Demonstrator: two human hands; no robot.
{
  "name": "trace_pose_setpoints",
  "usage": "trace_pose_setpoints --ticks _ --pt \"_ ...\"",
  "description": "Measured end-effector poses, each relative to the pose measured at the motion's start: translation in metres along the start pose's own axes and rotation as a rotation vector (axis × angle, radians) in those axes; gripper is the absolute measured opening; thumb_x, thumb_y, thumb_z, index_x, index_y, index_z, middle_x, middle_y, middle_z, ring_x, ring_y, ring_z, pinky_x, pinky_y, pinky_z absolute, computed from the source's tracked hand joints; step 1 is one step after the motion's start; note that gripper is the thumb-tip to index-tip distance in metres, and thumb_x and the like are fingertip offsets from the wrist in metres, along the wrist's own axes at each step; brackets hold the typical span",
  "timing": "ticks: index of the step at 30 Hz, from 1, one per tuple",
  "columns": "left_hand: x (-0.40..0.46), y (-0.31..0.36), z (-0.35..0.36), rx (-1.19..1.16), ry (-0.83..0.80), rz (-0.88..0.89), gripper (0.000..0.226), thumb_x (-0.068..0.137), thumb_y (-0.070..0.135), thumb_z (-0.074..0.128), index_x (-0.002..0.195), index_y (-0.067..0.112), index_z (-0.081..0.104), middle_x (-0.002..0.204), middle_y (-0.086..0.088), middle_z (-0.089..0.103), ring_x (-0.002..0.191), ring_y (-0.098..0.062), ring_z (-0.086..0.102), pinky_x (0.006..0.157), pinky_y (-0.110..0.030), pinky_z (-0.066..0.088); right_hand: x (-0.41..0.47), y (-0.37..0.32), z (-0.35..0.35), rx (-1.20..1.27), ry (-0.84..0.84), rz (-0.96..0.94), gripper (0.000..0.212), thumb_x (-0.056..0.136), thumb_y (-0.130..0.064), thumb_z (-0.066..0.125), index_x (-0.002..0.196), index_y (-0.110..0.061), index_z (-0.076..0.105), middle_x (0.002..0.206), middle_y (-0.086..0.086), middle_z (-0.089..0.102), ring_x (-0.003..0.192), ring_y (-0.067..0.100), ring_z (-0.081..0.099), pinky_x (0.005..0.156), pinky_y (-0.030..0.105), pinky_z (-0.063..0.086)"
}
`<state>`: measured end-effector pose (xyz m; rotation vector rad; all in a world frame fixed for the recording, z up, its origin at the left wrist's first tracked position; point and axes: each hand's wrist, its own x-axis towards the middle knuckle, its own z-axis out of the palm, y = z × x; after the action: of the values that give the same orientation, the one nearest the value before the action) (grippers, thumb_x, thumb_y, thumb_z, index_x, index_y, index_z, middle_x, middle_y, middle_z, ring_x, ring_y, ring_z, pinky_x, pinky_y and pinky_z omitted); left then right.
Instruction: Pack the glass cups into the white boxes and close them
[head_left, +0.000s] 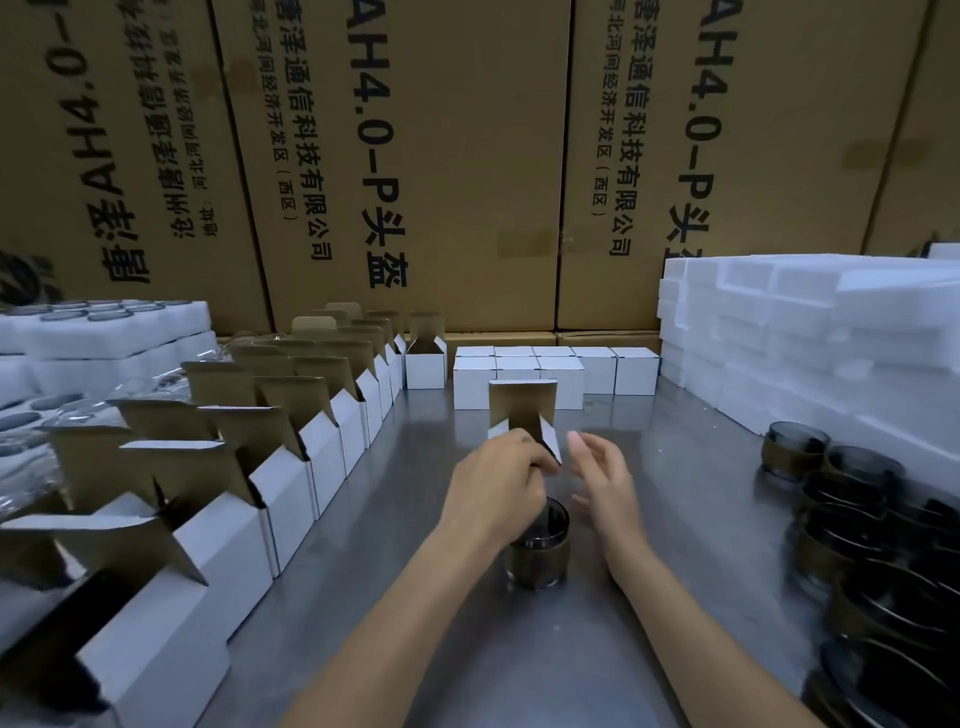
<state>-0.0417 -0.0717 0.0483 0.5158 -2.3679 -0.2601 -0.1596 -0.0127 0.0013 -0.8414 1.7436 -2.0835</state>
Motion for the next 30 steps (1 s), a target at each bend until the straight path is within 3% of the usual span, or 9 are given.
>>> trace_pose_setpoints --ticks 4,7,9,12,15,21,25,30 --pt "-0.006 0.003 0.002 -0.331 0.252 -0.041 0.032 0.080 0.007 0.045 0.074 0.025 0.072 0.086 0.014 0.063 0.082 -0.006 0.059 0.067 -0.027 0.048 -0.003 -0.001 0.000 0.034 -0.121 -0.006 0.070 0.067 -0.061 0.065 0.127 -0.030 0.044 0.123 -0.013 0.052 0.113 0.002 0.050 0.088 0.018 0.041" --pt "-0.006 -0.006 0.009 -0.469 0.329 -0.151 0.039 0.081 0.000 0.059 0.072 0.038 0.066 0.094 0.018 0.055 0.096 0.001 0.054 0.079 -0.008 0.040 -0.002 0.000 0.002 -0.019 -0.163 -0.018 0.065 0.074 -0.051 0.065 0.131 -0.029 0.043 0.117 -0.020 0.051 0.107 -0.004 0.050 0.076 0.007 0.041" --pt "-0.005 -0.014 0.014 -0.521 0.265 -0.191 0.029 0.083 0.008 0.065 0.084 0.037 0.067 0.108 0.020 0.049 0.108 0.008 0.046 0.090 -0.007 0.034 0.000 0.001 0.003 -0.053 -0.158 -0.030 0.051 0.083 -0.045 0.063 0.128 -0.028 0.047 0.114 -0.022 0.053 0.104 -0.008 0.050 0.071 0.005 0.042" --pt "-0.005 -0.023 0.021 -0.519 0.174 -0.202 0.024 0.085 0.020 0.069 0.094 0.041 0.064 0.120 0.019 0.046 0.110 0.015 0.039 0.096 -0.015 0.036 0.003 0.003 0.004 -0.081 -0.130 -0.045 0.024 0.095 -0.037 0.052 0.116 -0.026 0.057 0.112 -0.014 0.060 0.103 0.002 0.054 0.079 0.012 0.042" --pt "-0.002 -0.025 0.020 -0.487 0.236 -0.194 0.020 0.088 0.021 0.066 0.096 0.039 0.065 0.120 0.016 0.047 0.109 0.015 0.039 0.090 -0.004 0.031 0.004 0.005 0.004 -0.077 -0.085 -0.022 0.015 0.099 -0.031 0.043 0.097 -0.032 0.058 0.096 -0.012 0.060 0.092 0.008 0.055 0.079 0.029 0.045" --pt "-0.005 -0.036 0.015 -0.547 0.402 -0.235 0.032 0.095 0.004 0.045 0.097 0.029 0.065 0.110 0.012 0.053 0.105 0.003 0.051 0.081 0.001 0.034 0.005 0.006 0.004 -0.067 -0.073 -0.010 0.017 0.099 -0.026 0.039 0.095 -0.035 0.053 0.088 -0.013 0.060 0.081 0.001 0.057 0.065 0.023 0.046" --pt "-0.005 -0.047 0.016 -0.534 0.248 -0.314 0.036 0.097 0.005 0.036 0.103 0.023 0.067 0.113 0.011 0.055 0.108 0.000 0.049 0.081 0.003 0.033 0.003 0.004 0.004 -0.073 -0.086 -0.018 0.018 0.100 -0.026 0.038 0.095 -0.036 0.053 0.092 -0.011 0.060 0.083 0.002 0.057 0.063 0.022 0.044" --pt "0.000 -0.056 0.012 -0.585 0.088 -0.340 0.040 0.101 0.010 0.029 0.119 0.025 0.062 0.119 0.014 0.052 0.114 0.002 0.043 0.090 -0.008 0.030 0.001 0.001 0.004 -0.082 -0.097 -0.019 0.018 0.100 -0.025 0.038 0.097 -0.037 0.051 0.092 -0.014 0.058 0.081 0.001 0.057 0.060 0.018 0.042"
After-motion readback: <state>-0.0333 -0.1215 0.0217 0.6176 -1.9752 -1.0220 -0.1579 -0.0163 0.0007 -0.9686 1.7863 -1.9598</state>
